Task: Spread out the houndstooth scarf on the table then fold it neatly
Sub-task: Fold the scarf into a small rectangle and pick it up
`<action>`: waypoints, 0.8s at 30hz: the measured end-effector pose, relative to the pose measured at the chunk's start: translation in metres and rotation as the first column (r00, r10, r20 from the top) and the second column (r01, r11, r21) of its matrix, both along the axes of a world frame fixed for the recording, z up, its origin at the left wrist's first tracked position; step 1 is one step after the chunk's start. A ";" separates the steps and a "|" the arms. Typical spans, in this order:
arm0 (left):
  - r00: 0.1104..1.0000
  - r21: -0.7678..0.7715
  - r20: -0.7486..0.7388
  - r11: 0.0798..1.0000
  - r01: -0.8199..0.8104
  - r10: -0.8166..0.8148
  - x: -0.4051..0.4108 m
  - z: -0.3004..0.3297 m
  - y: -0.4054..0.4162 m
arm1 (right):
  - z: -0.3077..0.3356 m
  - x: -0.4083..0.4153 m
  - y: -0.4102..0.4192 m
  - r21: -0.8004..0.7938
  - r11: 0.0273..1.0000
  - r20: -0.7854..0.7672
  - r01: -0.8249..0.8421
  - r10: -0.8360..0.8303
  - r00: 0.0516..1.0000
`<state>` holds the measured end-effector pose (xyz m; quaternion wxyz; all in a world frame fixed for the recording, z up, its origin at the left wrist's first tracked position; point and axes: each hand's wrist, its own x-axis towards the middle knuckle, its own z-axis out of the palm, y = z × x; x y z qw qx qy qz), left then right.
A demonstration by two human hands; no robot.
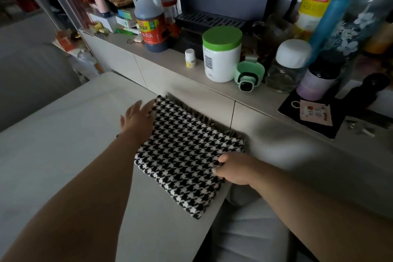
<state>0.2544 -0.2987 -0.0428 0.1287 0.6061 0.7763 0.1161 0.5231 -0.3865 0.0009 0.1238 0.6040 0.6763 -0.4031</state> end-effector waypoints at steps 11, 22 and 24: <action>0.981 -0.161 -0.016 0.968 -0.192 0.192 0.070 -0.071 -0.099 | -0.045 -0.016 0.044 -0.066 0.949 0.285 -0.307 0.313 0.906; 0.992 -0.263 -0.047 0.957 -0.125 0.117 0.066 -0.065 -0.091 | -0.054 -0.014 0.043 -0.013 0.956 0.284 -0.292 0.284 0.916; 0.988 -0.185 -0.079 0.972 -0.147 0.134 0.069 -0.060 -0.099 | -0.032 -0.010 0.040 0.150 0.969 0.208 -0.196 0.163 0.965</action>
